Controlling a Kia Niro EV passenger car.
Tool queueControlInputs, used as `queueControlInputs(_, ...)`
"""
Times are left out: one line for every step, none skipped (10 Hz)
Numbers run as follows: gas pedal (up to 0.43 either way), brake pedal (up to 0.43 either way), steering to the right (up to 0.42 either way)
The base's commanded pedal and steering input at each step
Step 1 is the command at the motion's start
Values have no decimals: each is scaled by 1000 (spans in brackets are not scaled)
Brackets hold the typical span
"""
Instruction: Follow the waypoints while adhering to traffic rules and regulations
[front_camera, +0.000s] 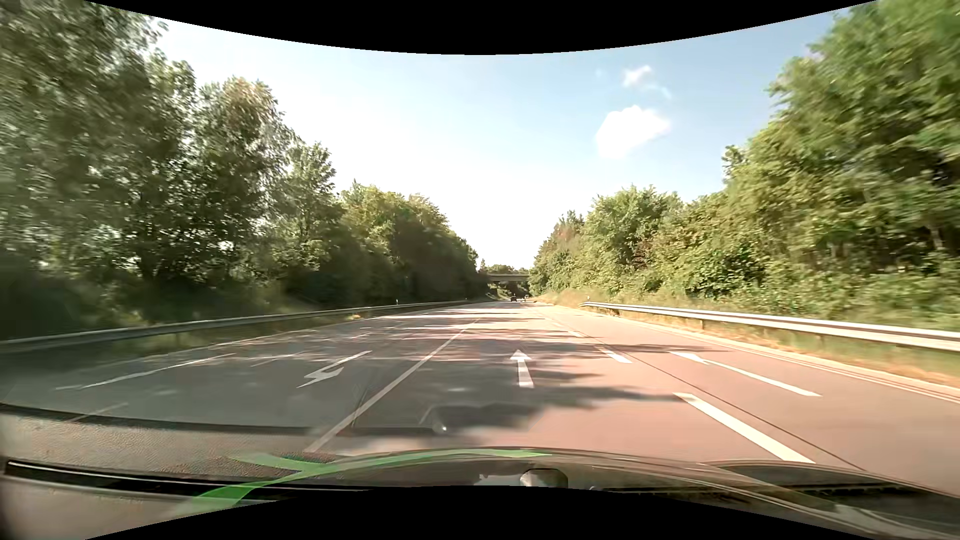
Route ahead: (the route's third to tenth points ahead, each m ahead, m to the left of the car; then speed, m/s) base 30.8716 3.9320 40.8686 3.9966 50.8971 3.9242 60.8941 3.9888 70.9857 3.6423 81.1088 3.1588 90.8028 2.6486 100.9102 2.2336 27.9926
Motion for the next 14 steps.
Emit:
queueControlInputs(350, 0, 0)
queueControlInputs(350, 0, 0)
queueControlInputs(350, 0, 0)
queueControlInputs(350, 0, 0)
queueControlInputs(350, 0, 0)
queueControlInputs(350, 0, 0)
queueControlInputs(358, 0, 0)
queueControlInputs(358, 0, 0)
queueControlInputs(358, 0, 0)
queueControlInputs(358, 0, -1)
queueControlInputs(358, 0, -3)
queueControlInputs(358, 0, -3)
queueControlInputs(358, 0, -3)
queueControlInputs(358, 0, -3)
